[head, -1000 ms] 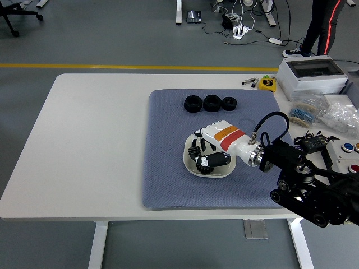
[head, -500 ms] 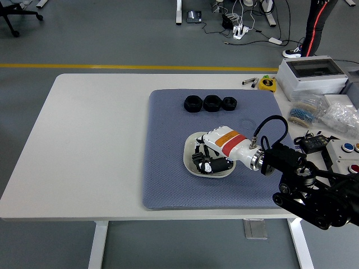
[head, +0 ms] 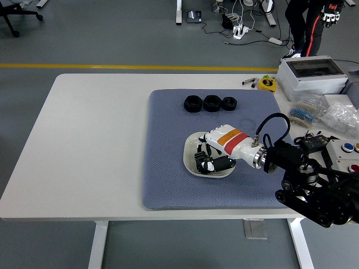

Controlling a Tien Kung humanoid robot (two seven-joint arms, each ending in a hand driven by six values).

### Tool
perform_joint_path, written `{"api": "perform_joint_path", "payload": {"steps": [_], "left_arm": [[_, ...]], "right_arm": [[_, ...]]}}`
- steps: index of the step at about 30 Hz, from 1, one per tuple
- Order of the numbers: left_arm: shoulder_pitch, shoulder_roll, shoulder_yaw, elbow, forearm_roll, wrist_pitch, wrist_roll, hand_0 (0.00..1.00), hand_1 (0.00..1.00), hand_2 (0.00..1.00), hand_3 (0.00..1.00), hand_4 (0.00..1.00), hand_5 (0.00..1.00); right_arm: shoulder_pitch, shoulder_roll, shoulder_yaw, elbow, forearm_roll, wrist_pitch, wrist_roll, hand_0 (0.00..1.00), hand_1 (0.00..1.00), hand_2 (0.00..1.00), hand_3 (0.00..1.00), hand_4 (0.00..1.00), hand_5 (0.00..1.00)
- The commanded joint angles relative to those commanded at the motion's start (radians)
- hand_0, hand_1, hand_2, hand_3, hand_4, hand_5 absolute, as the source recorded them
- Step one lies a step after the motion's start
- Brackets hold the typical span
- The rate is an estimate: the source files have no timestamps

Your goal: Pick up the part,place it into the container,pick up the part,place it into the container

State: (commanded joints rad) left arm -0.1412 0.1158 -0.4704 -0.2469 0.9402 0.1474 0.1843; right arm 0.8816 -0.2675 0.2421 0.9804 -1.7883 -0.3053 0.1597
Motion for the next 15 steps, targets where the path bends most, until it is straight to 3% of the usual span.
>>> {"api": "perform_joint_path", "payload": {"steps": [4,5,15], "left_arm": [[0.0,-0.001,0.002,0.0,-0.003,0.001,-0.001,0.706,0.715,0.749,0.649,0.676,0.65],[0.0,-0.001,0.002,0.0,-0.004,0.001,-0.001,0.707,0.718,0.748,0.648,0.677,0.653],[-0.002,-0.001,0.005,0.0,-0.009,0.002,-0.003,0.707,0.716,0.748,0.649,0.677,0.655]], "right_arm": [[-0.001,0.0,0.005,-0.005,-0.008,-0.003,0.0,0.065,0.27,0.428,0.531,0.771,0.416],[-0.001,0.0,0.007,-0.007,-0.009,-0.004,0.0,0.067,0.282,0.45,0.547,0.84,0.443],[0.0,-0.002,0.017,-0.006,-0.016,-0.015,-0.005,0.072,0.284,0.453,0.557,0.875,0.456]]}}
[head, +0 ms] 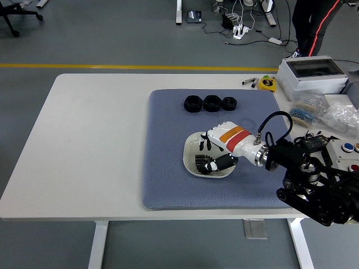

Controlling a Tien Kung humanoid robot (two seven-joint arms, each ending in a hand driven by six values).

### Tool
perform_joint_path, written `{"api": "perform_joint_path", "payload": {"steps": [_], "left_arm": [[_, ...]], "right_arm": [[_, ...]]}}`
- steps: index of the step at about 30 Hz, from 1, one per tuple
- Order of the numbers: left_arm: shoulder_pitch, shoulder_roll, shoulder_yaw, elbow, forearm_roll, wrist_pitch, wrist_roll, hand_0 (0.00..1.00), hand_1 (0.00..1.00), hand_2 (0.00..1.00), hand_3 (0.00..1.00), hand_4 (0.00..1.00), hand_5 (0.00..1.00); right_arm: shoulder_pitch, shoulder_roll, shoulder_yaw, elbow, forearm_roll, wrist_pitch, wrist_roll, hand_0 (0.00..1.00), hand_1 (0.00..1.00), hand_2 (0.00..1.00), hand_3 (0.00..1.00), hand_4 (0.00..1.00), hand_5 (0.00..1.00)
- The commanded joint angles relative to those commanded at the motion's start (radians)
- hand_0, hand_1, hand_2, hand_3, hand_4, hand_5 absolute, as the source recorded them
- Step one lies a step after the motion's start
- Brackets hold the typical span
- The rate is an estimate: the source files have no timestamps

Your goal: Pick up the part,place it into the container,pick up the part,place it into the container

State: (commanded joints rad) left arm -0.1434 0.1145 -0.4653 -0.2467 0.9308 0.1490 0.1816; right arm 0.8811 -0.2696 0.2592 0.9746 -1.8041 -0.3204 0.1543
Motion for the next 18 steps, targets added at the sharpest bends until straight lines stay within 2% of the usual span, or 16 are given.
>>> {"api": "perform_joint_path", "payload": {"steps": [2,8,18], "left_arm": [[0.0,0.0,0.001,0.0,0.0,0.0,0.0,0.707,0.715,0.748,0.648,0.676,0.654],[0.001,0.0,0.002,0.0,-0.004,0.0,-0.001,0.706,0.714,0.748,0.647,0.675,0.654],[0.005,0.002,0.005,0.001,-0.011,0.0,-0.004,0.707,0.714,0.748,0.646,0.672,0.652]], "right_arm": [[0.001,-0.001,0.003,0.002,0.001,-0.001,0.001,0.069,0.283,0.453,0.552,0.842,0.438],[0.0,-0.008,0.021,0.015,0.003,0.008,0.004,0.074,0.281,0.453,0.55,0.829,0.423],[0.012,-0.041,0.099,0.07,-0.008,0.008,-0.009,0.075,0.282,0.45,0.549,0.845,0.435]]}}
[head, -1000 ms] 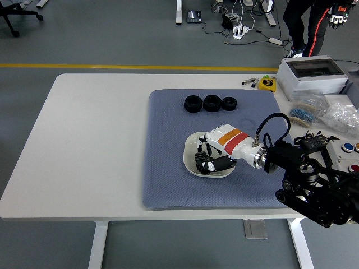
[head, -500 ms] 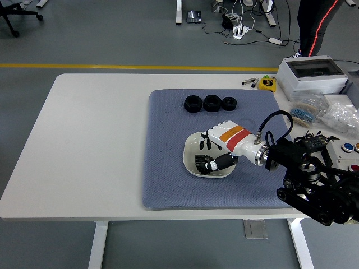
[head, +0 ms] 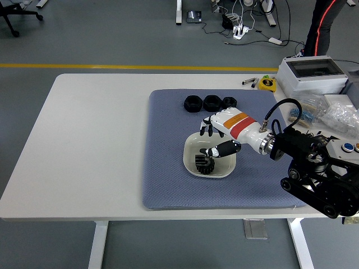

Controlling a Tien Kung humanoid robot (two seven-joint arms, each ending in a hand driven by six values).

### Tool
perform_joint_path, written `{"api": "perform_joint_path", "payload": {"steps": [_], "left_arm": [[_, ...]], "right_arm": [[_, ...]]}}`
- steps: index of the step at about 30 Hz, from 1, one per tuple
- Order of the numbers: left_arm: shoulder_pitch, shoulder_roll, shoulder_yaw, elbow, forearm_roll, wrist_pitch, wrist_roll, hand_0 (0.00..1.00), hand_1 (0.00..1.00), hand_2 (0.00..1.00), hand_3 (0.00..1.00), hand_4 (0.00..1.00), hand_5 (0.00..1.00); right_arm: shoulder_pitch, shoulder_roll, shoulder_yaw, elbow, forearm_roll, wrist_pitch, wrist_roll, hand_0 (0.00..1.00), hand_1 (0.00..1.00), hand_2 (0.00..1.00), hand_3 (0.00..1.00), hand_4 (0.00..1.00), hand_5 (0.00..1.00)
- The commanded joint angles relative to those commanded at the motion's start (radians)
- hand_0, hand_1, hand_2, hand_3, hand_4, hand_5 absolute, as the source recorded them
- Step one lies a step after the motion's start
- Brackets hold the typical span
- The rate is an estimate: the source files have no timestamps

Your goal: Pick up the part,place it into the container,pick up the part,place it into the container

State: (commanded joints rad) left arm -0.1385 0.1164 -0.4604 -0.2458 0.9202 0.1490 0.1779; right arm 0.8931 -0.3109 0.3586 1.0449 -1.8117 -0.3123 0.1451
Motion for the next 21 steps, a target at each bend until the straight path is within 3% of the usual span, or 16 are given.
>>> {"api": "perform_joint_path", "payload": {"steps": [3,7,8,13,14,17,19,20,21], "left_arm": [[0.0,0.0,0.001,0.0,-0.001,0.0,0.0,0.707,0.715,0.748,0.646,0.671,0.651],[-0.001,0.0,0.004,0.0,-0.007,0.0,-0.002,0.707,0.715,0.748,0.646,0.671,0.651],[-0.002,0.0,0.006,0.0,-0.009,0.001,-0.003,0.708,0.715,0.748,0.646,0.671,0.651],[-0.003,0.0,0.007,0.001,-0.018,0.003,-0.006,0.708,0.715,0.748,0.646,0.671,0.651],[-0.003,0.0,0.008,0.002,-0.02,0.003,-0.007,0.708,0.715,0.749,0.646,0.67,0.652],[0.0,0.001,0.015,0.002,-0.028,0.004,-0.008,0.708,0.715,0.749,0.646,0.67,0.652],[0.002,0.001,0.023,0.002,-0.038,0.006,-0.01,0.708,0.715,0.749,0.646,0.67,0.652],[0.003,0.001,0.024,0.003,-0.043,0.008,-0.011,0.707,0.715,0.749,0.644,0.67,0.652],[0.003,0.001,0.025,0.003,-0.045,0.009,-0.011,0.707,0.715,0.749,0.644,0.67,0.652]], "right_arm": [[-0.004,-0.002,0.031,0.009,0.001,-0.014,-0.012,0.075,0.278,0.45,0.55,0.879,0.459],[-0.019,-0.004,0.083,0.009,0.03,-0.068,-0.037,0.075,0.278,0.45,0.55,0.879,0.459],[-0.023,-0.006,0.106,0.009,0.036,-0.088,-0.04,0.189,0.376,0.49,0.556,0.893,0.461],[-0.035,-0.021,0.192,0.017,0.08,-0.153,-0.032,0.189,0.376,0.49,0.556,0.893,0.461],[-0.039,-0.025,0.207,0.021,0.101,-0.16,-0.029,0.448,0.558,0.664,0.6,0.95,0.494],[-0.053,-0.039,0.247,0.035,0.193,-0.157,-0.029,0.448,0.558,0.664,0.6,0.95,0.494],[-0.068,-0.056,0.272,0.04,0.263,-0.12,-0.05,0.448,0.558,0.664,0.6,0.95,0.494],[-0.078,-0.066,0.283,0.041,0.304,-0.102,-0.056,0.508,0.609,0.717,0.636,0.947,0.498],[-0.083,-0.072,0.29,0.042,0.336,-0.095,-0.057,0.508,0.609,0.717,0.636,0.947,0.498]]}}
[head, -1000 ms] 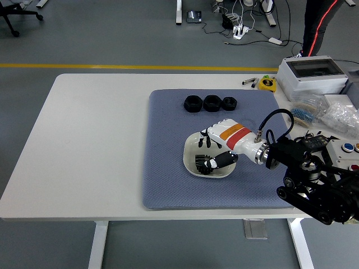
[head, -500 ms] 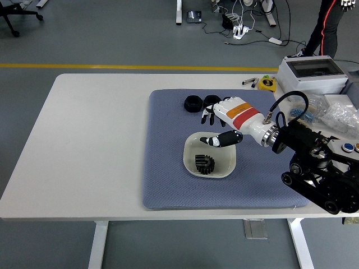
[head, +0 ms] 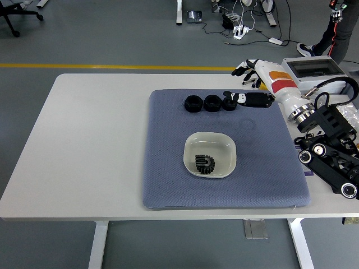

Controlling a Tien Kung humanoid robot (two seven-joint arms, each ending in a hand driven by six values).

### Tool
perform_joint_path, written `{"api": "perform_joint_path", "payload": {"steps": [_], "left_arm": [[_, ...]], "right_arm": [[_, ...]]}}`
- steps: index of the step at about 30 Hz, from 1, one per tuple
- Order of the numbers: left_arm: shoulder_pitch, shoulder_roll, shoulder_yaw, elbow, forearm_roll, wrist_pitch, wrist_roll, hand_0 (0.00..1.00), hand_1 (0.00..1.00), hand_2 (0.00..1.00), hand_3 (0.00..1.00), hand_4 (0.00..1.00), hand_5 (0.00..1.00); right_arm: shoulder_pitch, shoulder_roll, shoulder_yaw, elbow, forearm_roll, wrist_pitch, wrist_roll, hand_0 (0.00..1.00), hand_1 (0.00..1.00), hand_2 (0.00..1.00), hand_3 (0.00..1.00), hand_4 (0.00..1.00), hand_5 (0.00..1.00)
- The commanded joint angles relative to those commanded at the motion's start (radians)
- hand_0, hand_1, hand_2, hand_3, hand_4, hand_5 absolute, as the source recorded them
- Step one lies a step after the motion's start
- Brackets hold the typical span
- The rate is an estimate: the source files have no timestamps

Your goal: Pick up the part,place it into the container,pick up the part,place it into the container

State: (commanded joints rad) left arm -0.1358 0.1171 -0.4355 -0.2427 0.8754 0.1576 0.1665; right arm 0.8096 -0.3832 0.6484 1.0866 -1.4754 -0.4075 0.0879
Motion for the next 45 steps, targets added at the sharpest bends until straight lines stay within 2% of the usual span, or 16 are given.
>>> {"api": "perform_joint_path", "payload": {"steps": [4,5,10,11,16,17,22,23,25,28,29,32,37,39,45], "left_arm": [[0.003,0.001,0.008,0.002,-0.018,0.005,-0.004,0.707,0.715,0.749,0.644,0.67,0.652],[0.004,0.001,0.009,0.002,-0.02,0.006,-0.005,0.706,0.715,0.751,0.644,0.67,0.652],[0.011,0.001,0.012,0.003,-0.024,0.008,-0.006,0.706,0.715,0.751,0.644,0.67,0.652],[0.013,0.001,0.009,0.004,-0.019,0.008,-0.005,0.706,0.715,0.751,0.646,0.67,0.652],[0.02,0.0,0.002,0.005,-0.004,0.009,-0.002,0.706,0.715,0.751,0.646,0.67,0.652],[0.021,0.0,0.003,0.005,-0.004,0.01,-0.002,0.705,0.715,0.75,0.643,0.669,0.65],[0.023,-0.002,-0.002,0.006,0.005,0.012,-0.001,0.705,0.715,0.75,0.643,0.669,0.65],[0.023,-0.003,-0.003,0.006,0.008,0.012,-0.002,0.704,0.715,0.747,0.643,0.669,0.651],[0.023,-0.003,-0.005,0.007,0.012,0.013,-0.002,0.704,0.715,0.747,0.643,0.669,0.651],[0.023,-0.004,-0.012,0.009,0.025,0.012,0.0,0.704,0.715,0.747,0.643,0.669,0.651],[0.022,-0.004,-0.014,0.009,0.029,0.011,0.0,0.703,0.708,0.745,0.644,0.669,0.651],[0.022,-0.005,-0.018,0.009,0.036,0.01,0.001,0.703,0.708,0.745,0.644,0.669,0.651],[0.02,-0.007,-0.022,0.009,0.047,0.007,0.002,0.702,0.708,0.746,0.643,0.669,0.653],[0.018,-0.008,-0.024,0.009,0.052,0.006,0.002,0.702,0.708,0.746,0.643,0.669,0.653],[0.011,-0.008,-0.021,0.008,0.051,0.006,-0.001,0.702,0.708,0.744,0.643,0.669,0.654]], "right_arm": [[-0.054,-0.062,0.038,0.022,0.166,0.026,0.021,0.508,0.609,0.717,0.636,0.947,0.498],[-0.068,-0.079,0.043,0.025,0.204,0.037,0.022,0.597,0.66,0.759,0.646,0.948,0.508],[-0.142,-0.145,0.083,0.04,0.384,0.069,0.057,0.597,0.66,0.759,0.646,0.948,0.508],[-0.164,-0.156,0.103,0.048,0.42,0.076,0.075,0.657,0.7,0.781,0.664,0.965,0.522],[-0.286,-0.19,0.231,0.104,0.56,0.079,0.136,0.657,0.7,0.781,0.664,0.965,0.522],[-0.319,-0.197,0.264,0.12,0.586,0.083,0.143,0.679,0.725,0.795,0.75,0.991,0.542],[-0.466,-0.214,0.403,0.198,0.691,0.136,0.146,0.679,0.725,0.795,0.75,0.991,0.542],[-0.513,-0.209,0.448,0.225,0.716,0.157,0.146,0.731,0.763,0.818,0.845,0.998,0.647],[-0.571,-0.194,0.502,0.255,0.75,0.183,0.145,0.731,0.763,0.818,0.845,0.998,0.647],[-0.657,-0.14,0.592,0.293,0.78,0.236,0.142,0.731,0.763,0.818,0.845,0.998,0.647],[-0.681,-0.119,0.621,0.301,0.776,0.25,0.14,0.78,0.787,0.828,0.855,0.998,0.797],[-0.761,-0.044,0.713,0.338,0.716,0.295,0.121,0.78,0.787,0.828,0.855,0.998,0.797],[-0.814,0.051,0.796,0.365,0.632,0.327,0.101,0.809,0.799,0.828,0.856,0.998,0.834],[-0.812,0.061,0.801,0.367,0.612,0.328,0.095,0.809,0.799,0.828,0.856,0.998,0.834],[-0.791,0.052,0.798,0.363,0.589,0.322,0.081,0.812,0.798,0.827,0.852,0.998,0.854]]}}
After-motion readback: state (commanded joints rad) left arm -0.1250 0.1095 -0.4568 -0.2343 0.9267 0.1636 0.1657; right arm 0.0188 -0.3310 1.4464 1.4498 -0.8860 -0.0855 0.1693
